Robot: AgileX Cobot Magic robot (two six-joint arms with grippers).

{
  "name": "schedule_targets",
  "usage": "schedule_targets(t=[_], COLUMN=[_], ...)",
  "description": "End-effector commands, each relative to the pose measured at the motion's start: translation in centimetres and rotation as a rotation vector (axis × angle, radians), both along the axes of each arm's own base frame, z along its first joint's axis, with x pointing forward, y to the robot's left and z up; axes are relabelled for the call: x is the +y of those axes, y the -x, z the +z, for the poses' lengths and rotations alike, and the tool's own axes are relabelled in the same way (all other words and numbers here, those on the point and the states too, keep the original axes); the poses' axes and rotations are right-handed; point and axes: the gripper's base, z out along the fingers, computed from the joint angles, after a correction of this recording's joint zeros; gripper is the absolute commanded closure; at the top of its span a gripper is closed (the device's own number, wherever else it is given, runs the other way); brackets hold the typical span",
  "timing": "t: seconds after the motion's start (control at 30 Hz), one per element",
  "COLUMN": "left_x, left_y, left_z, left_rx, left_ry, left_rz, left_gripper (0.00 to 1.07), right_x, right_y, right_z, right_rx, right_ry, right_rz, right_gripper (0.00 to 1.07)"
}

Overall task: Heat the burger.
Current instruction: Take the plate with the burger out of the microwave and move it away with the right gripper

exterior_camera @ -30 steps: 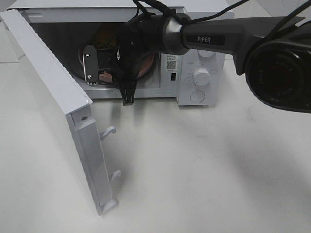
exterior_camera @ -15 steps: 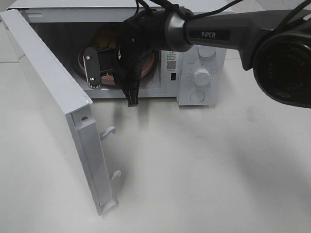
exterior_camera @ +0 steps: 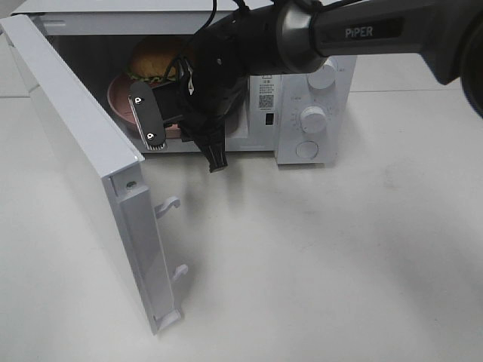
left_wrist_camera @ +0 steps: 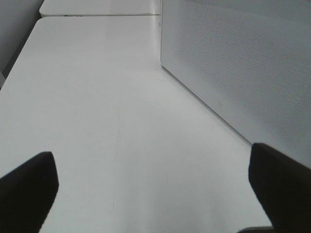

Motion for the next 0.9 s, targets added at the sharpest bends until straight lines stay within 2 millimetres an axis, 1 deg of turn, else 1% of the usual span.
schedule_targets(t=[0.03,0.07,0.17,0.23,0.37,0.43,0.5,0.57,0.6,0.63,0.67,0.73,0.77,0.8,0.83,0.9], left_x=[0.0,0.0,0.0,0.0,0.0,0.0,0.0,0.0,0.0,0.0,0.0,0.0,0.0,0.0,0.0,0.0], left_y=[0.0,0.0,0.0,0.0,0.0,0.0,0.0,0.0,0.0,0.0,0.0,0.0,0.0,0.0,0.0,0.0], left_z=[0.1,0.1,0.1,0.1,0.1,0.1,0.1,0.1,0.1,0.1,0.1,0.1,0.1,0.1,0.1,0.1], left_rx=[-0.020,-0.020,-0.020,-0.020,-0.020,-0.020,-0.020,-0.020,-0.020,-0.020,-0.020,-0.020,-0.020,-0.020,-0.020,-0.020], left_ry=[0.006,0.006,0.006,0.006,0.006,0.006,0.006,0.006,0.006,0.006,0.006,0.006,0.006,0.006,0.006,0.006], left_rz=[0.003,0.003,0.003,0.003,0.003,0.003,0.003,0.003,0.003,0.003,0.003,0.003,0.003,0.003,0.003,0.003], left_gripper=[0.06,0.06,0.06,0.06,0.06,0.06,0.06,0.06,0.06,0.06,0.06,0.06,0.06,0.06,0.06,0.06], right_x=[-0.2,-0.6,-0.8,-1.6,-2.1,-2.3,-2.9,-3.1,-3.5,-3.5,-3.9,-4.1,-4.6,-4.6,-5.0,-5.1], right_y=[0.7,1.2,1.4,2.4,3.1,3.3,4.1,4.2,4.7,4.7,5.3,5.6,6.1,6.1,6.7,6.9], right_z=[2.6,2.7,2.6,2.5,2.3,2.4,2.5,2.5,2.5,2.5,2.5,2.6,2.6,2.6,2.7,2.7], right_rx=[-0.119,-0.132,-0.137,-0.149,-0.156,-0.158,-0.168,-0.167,-0.165,-0.165,-0.164,-0.170,-0.172,-0.172,-0.169,-0.168], right_ry=[-0.056,-0.047,-0.045,-0.032,-0.020,-0.022,-0.017,-0.015,-0.011,-0.011,-0.005,-0.002,0.007,0.007,0.012,0.013], right_rz=[0.056,0.074,0.083,0.111,0.131,0.133,0.152,0.152,0.162,0.162,0.177,0.189,0.207,0.207,0.216,0.217], right_gripper=[1.07,1.07,1.07,1.07,1.07,1.07,1.07,1.07,1.07,1.07,1.07,1.07,1.07,1.07,1.07,1.07])
